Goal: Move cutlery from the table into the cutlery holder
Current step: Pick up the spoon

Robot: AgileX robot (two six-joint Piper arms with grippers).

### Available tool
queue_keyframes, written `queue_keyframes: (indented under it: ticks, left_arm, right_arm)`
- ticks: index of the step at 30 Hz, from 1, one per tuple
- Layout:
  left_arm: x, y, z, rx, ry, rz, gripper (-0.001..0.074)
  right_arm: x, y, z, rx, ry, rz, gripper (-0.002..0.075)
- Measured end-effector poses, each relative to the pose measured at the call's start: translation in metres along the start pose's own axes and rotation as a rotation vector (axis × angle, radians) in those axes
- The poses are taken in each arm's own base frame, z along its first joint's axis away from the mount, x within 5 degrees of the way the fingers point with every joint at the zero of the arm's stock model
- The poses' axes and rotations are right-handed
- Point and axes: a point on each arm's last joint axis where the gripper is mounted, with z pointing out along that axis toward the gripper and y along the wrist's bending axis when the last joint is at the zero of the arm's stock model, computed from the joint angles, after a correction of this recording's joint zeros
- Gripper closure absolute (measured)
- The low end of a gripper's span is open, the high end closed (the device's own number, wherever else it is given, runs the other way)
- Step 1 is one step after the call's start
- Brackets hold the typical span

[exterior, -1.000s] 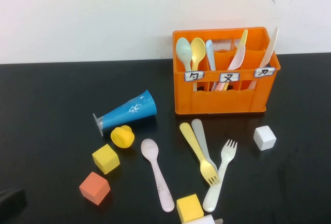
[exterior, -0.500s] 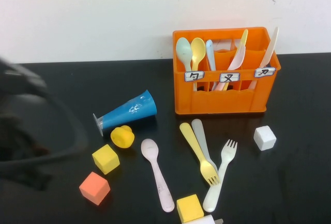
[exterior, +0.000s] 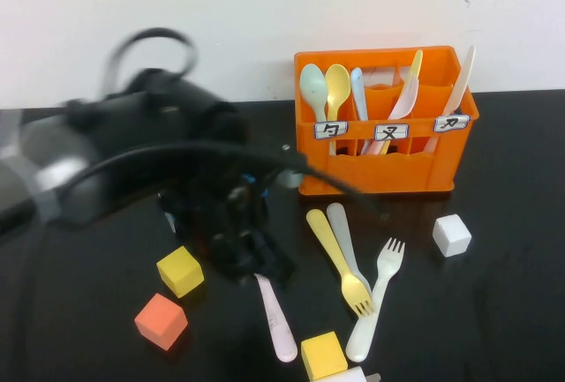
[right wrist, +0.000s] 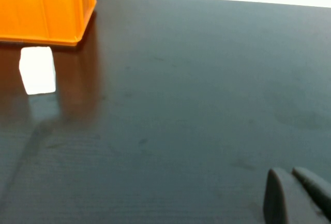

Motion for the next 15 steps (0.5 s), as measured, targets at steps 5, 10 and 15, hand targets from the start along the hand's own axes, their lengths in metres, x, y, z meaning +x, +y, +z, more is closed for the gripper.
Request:
queue_keyframes:
  ticks: [5, 10, 15]
  left_arm:
    - [-0.025, -0.003, 0.032, -0.002, 0.028, -0.213, 0.0484]
    - [-0.033, -0.003, 0.055, 0.005, 0.028, -0.477, 0.0362]
    - [-0.036, 0.002, 0.067, 0.01, 0.033, -0.682, 0.0345]
  right_arm:
    - [0.0, 0.0, 0.0, 0.0, 0.0, 0.0, 0.0729]
    - [0.0, 0.0, 0.0, 0.0, 0.0, 0.0, 0.0729]
    - [0.0, 0.0, 0.0, 0.0, 0.0, 0.0, 0.0729]
